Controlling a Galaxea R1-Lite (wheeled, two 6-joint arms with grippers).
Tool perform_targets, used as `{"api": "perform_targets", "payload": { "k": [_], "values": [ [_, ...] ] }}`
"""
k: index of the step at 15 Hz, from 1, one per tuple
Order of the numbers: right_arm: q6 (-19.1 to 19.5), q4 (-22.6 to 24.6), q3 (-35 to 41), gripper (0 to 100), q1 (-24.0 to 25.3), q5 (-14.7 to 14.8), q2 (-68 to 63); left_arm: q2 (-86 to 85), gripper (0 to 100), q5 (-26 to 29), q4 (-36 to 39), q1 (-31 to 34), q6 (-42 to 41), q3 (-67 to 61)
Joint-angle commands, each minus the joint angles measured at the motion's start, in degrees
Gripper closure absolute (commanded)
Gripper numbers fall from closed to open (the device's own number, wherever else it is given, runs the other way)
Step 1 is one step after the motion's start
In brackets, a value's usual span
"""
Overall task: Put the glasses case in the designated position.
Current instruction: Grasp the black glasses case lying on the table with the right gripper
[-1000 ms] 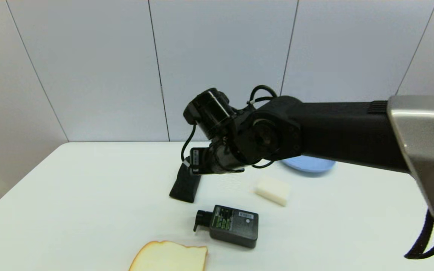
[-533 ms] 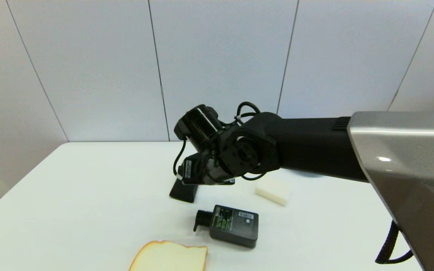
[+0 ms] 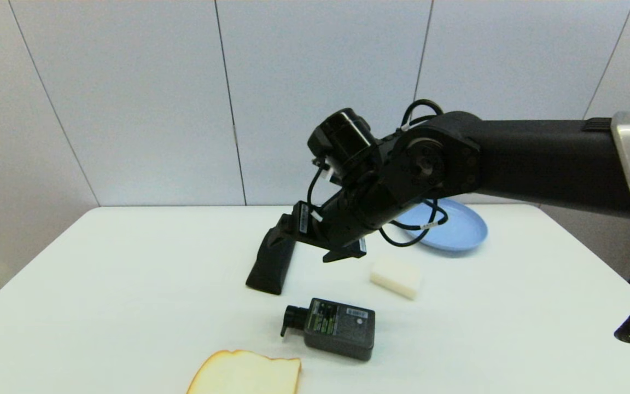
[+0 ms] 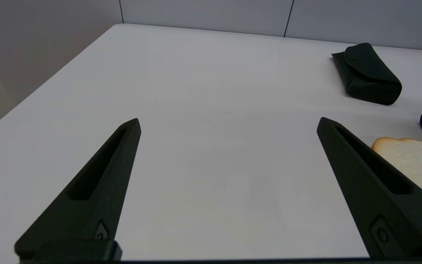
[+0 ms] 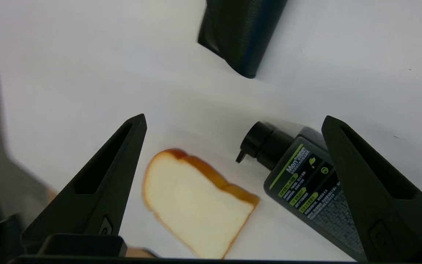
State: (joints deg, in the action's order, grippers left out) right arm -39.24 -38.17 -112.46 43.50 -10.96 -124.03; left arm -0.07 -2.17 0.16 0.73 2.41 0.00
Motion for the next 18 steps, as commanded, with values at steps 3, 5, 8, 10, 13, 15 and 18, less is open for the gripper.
{"api": "perform_targets", "payload": {
  "k": [3, 5, 8, 10, 13, 15, 18],
  "values": [
    [-0.49, 3.19, -0.13, 0, -0.34, 0.5, -2.01, 0.07, 0, -0.03, 0.11, 0.06, 0.05, 0.0],
    [-0.13, 5.82, -0.04, 0, 0.1, 5.77, -3.15, 0.07, 0, -0.03, -0.07, -0.03, 0.05, 0.0],
    [0.31, 11.54, -0.04, 0, 1.59, 9.99, -4.82, 0.07, 0, -0.03, -0.07, -0.03, 0.05, 0.0],
    [0.83, 13.74, -0.04, 0, 2.65, 11.75, -6.58, 0.07, 0, -0.03, -0.07, -0.03, 0.05, 0.0],
    [1.71, 14.53, -0.04, 0, 3.53, 13.95, -8.69, 0.07, 0, -0.03, -0.07, 0.06, 0.05, 0.0],
    [4.52, 15.84, -0.04, 0, 3.7, 16.85, -9.65, 0.07, 0, -0.03, -0.07, 0.06, 0.05, 0.0],
    [7.34, 18.74, -0.04, 0, 3.7, 18.61, -10.01, 0.07, 0, -0.03, -0.07, 0.06, 0.05, 0.0]
  ]
}}
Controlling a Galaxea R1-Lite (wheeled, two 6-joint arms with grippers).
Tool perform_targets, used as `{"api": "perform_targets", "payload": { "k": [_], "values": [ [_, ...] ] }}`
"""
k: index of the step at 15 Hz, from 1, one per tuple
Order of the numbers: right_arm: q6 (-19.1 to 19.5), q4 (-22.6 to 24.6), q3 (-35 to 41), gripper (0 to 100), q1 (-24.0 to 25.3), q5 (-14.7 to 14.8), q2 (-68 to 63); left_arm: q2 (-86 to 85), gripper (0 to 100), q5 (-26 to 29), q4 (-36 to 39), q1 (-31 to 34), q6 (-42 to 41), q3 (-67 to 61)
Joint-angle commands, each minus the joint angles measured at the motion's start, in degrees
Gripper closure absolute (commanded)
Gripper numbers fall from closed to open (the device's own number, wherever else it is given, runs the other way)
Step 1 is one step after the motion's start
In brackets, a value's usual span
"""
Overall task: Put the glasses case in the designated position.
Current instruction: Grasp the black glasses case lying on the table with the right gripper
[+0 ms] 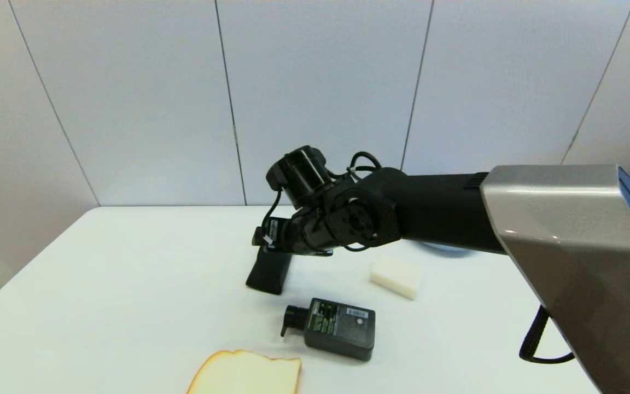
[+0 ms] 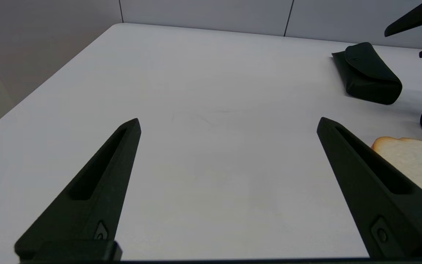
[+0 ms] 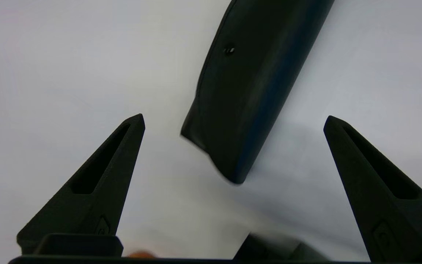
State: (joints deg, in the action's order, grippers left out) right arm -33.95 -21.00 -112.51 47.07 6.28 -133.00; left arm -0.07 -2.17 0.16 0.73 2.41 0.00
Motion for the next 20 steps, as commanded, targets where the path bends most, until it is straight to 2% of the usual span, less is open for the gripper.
{"api": "perform_targets", "payload": {
  "k": [1, 5, 13, 19, 20],
  "values": [
    [3.36, 2.28, 0.01, 0, 0.22, 2.77, -1.03, 0.07, 0, -0.03, -0.07, -0.03, 0.05, 0.0],
    [6.79, 3.43, 0.01, 0, 1.54, 3.48, -2.18, 0.07, 0, -0.03, 0.11, -0.03, 0.05, 0.0],
    [8.55, 3.34, 0.09, 0, 1.54, 4.27, -4.11, 0.07, 0, -0.03, 0.11, -0.03, 0.05, 0.0],
    [9.17, 2.55, 0.01, 0, -3.12, 0.4, -0.15, 0.07, 0, -0.03, 0.11, -0.03, 0.05, 0.0],
    [9.17, 2.55, 0.01, 0, -3.47, -1.09, -0.24, 0.07, 0, -0.03, -0.07, -0.03, 0.05, 0.0]
  ]
}}
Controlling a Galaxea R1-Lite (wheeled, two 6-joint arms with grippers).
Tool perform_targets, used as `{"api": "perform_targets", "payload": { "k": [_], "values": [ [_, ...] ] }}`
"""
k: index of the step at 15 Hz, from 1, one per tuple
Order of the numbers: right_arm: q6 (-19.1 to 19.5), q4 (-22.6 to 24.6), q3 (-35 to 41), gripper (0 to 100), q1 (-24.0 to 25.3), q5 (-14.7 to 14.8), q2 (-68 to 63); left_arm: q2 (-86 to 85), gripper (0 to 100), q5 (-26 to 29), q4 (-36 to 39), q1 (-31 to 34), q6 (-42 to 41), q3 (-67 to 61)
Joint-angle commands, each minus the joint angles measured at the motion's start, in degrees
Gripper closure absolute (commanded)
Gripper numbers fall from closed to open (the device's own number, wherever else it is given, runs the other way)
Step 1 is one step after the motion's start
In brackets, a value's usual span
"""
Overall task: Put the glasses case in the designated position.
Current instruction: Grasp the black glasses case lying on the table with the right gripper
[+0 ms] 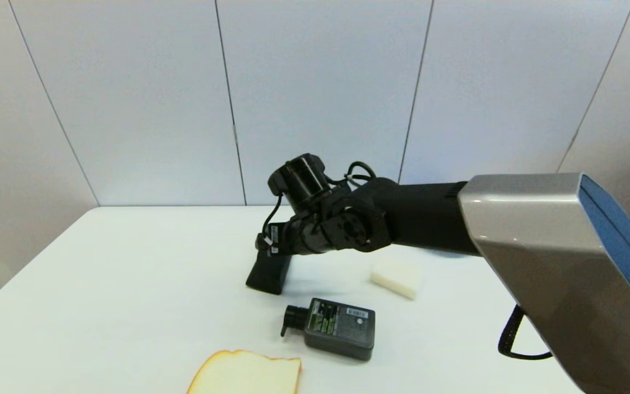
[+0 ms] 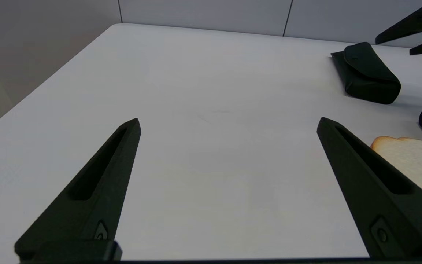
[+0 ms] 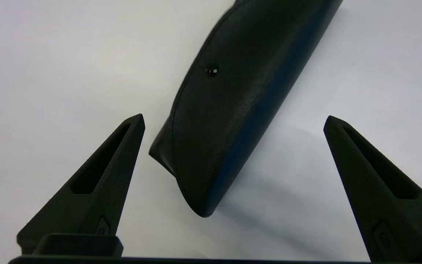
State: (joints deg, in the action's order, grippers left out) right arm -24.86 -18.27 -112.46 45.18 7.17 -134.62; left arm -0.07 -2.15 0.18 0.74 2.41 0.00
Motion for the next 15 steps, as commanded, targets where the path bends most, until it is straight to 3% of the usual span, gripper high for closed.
{"api": "perform_targets", "payload": {
  "k": [1, 3, 11, 15],
  "values": [
    [0.07, -0.45, 0.05, 0, -1.58, -3.74, 1.03, 0.07, 0, -0.05, 0.08, 0.05, 0.05, 0.0],
    [-0.02, -2.03, 0.05, 0, -1.58, -5.32, 0.06, 0.07, 0, -0.05, 0.08, -0.04, 0.05, 0.0],
    [0.42, -0.97, 0.05, 0, -0.09, -4.09, -2.93, 0.07, 0, -0.05, 0.08, -0.04, 0.05, 0.0],
    [0.77, 2.1, -0.04, 0, 0.26, -3.92, -3.72, 0.07, 0, -0.05, 0.08, 0.05, 0.05, 0.0]
  ]
}}
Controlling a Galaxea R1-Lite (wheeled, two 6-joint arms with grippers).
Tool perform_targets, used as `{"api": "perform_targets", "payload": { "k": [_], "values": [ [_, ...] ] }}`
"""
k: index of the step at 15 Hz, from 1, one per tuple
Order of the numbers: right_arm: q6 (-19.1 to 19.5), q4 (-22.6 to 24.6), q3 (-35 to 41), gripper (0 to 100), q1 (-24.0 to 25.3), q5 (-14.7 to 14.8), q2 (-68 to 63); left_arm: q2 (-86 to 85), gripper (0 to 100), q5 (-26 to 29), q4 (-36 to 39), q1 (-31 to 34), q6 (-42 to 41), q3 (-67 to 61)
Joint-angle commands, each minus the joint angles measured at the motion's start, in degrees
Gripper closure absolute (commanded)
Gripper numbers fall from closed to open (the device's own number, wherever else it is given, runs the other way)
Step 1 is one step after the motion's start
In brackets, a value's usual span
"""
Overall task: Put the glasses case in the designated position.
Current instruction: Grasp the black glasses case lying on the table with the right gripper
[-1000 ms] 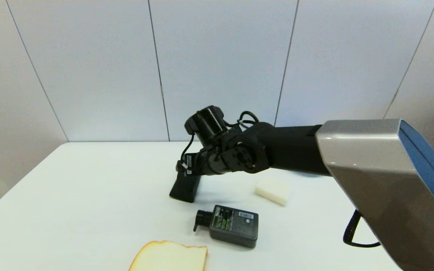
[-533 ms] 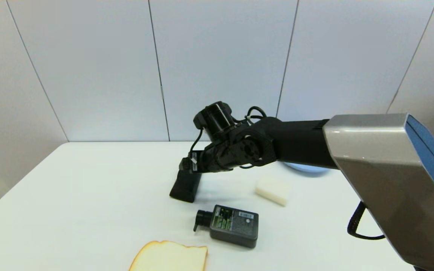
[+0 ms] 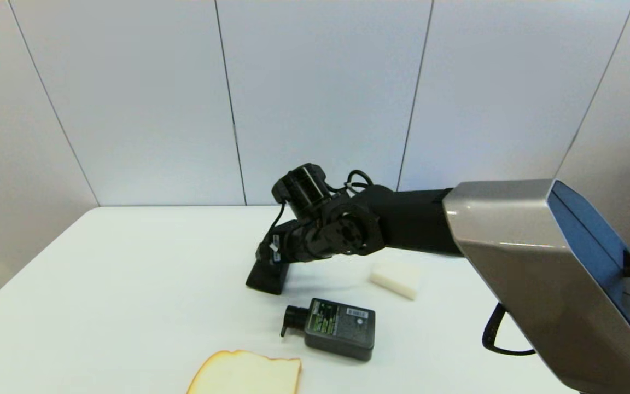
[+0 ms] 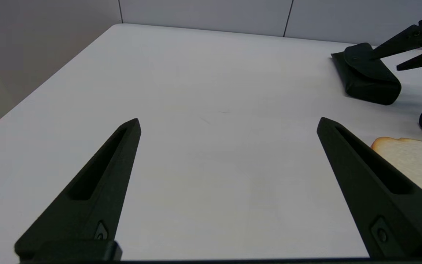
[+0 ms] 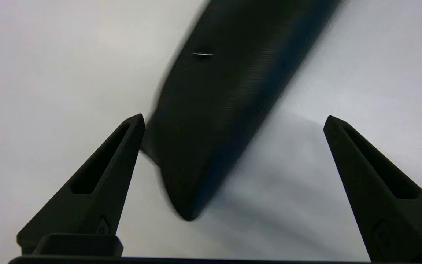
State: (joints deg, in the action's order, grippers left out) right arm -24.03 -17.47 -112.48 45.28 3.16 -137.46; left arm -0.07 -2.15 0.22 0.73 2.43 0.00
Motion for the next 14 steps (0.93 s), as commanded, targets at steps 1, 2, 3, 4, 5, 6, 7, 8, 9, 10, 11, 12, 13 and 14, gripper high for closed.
{"api": "perform_targets", "payload": {
  "k": [1, 2, 3, 4, 5, 6, 7, 8, 9, 10, 11, 12, 13, 14],
  "values": [
    [-0.05, 1.39, -0.02, 0, 0.25, 0.01, -1.05, 0.07, 0, -0.05, -0.13, 0.06, 0.04, 0.0],
    [-0.05, 1.74, -0.02, 0, 0.25, 0.01, -1.05, 0.07, 0, -0.05, 0.04, 0.06, 0.04, 0.0],
    [-0.14, 2.35, -0.02, 0, 0.43, 0.18, -1.14, 0.07, 0, -0.05, 0.04, 0.06, 0.04, 0.0],
    [-0.14, 2.88, -0.02, 0, 0.43, 0.18, -1.41, 0.07, 0, -0.05, 0.04, -0.03, 0.04, 0.0],
    [-0.32, 3.32, -0.02, 0, 0.52, 0.62, -1.67, 0.07, 0, -0.05, -0.13, -0.03, 0.04, 0.0],
    [-0.41, 3.67, -0.02, 0, 0.6, 0.89, -1.76, 0.07, 0, -0.05, 0.04, 0.06, 0.04, 0.0],
    [-0.49, 3.67, -0.02, 0, 0.6, 0.89, -1.85, 0.07, 0, -0.05, -0.13, 0.06, 0.04, 0.0],
    [-0.67, 3.76, -0.02, 0, 0.6, 0.97, -2.02, 0.07, 0, -0.05, -0.13, -0.03, 0.04, 0.0],
    [-0.67, 4.2, 0.07, 0, 0.6, 1.24, -2.28, 0.07, 0, -0.05, 0.04, -0.03, 0.04, 0.0],
    [-0.76, 5.34, -0.02, 0, 0.69, 1.24, -2.37, 0.07, 0, -0.05, 0.04, 0.06, 0.04, 0.0],
    [-1.28, 6.48, 0.07, 0, 0.69, 1.33, -2.72, 0.07, 0, -0.05, 0.04, -0.03, 0.04, 0.0],
    [-1.37, 6.75, 0.07, 0, 0.69, 1.33, -2.81, 0.07, 0, -0.05, 0.04, -0.03, 0.04, 0.0],
    [-1.46, 6.92, 0.07, 0, 0.69, 1.33, -3.08, 0.07, 0, -0.05, 0.04, -0.03, 0.04, 0.0],
    [-1.46, 6.92, 0.07, 0, 0.69, 1.33, -3.34, 0.07, 0, -0.05, 0.04, 0.06, 0.04, 0.0]
  ]
}}
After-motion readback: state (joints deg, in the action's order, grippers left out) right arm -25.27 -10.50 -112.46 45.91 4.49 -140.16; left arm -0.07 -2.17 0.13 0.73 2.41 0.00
